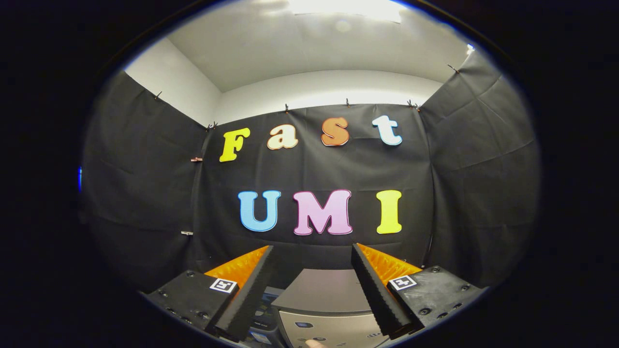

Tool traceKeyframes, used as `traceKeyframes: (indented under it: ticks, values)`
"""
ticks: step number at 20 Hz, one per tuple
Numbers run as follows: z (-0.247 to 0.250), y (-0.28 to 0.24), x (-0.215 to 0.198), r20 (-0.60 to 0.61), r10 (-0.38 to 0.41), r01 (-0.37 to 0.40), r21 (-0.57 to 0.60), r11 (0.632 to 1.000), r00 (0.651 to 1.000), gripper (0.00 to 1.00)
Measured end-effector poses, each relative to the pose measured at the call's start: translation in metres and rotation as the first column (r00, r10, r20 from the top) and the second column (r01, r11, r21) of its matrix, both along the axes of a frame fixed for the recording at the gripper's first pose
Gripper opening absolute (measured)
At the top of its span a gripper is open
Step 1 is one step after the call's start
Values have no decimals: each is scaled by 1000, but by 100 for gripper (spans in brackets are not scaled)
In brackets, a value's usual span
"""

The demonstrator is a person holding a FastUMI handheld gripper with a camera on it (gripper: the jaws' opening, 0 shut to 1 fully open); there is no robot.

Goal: Put the clothes into the washing machine and then close the washing machine lid.

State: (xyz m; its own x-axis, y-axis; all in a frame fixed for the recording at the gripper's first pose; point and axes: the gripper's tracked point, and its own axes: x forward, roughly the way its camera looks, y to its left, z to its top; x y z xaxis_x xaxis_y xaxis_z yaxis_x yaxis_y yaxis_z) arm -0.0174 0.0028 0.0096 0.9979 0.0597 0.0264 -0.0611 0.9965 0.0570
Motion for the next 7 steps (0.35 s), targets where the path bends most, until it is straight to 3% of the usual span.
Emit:
traceKeyframes:
  ticks: [7]
  values:
    - [2, 2, -2, 9, 2, -2, 3, 1000, 1000, 98]
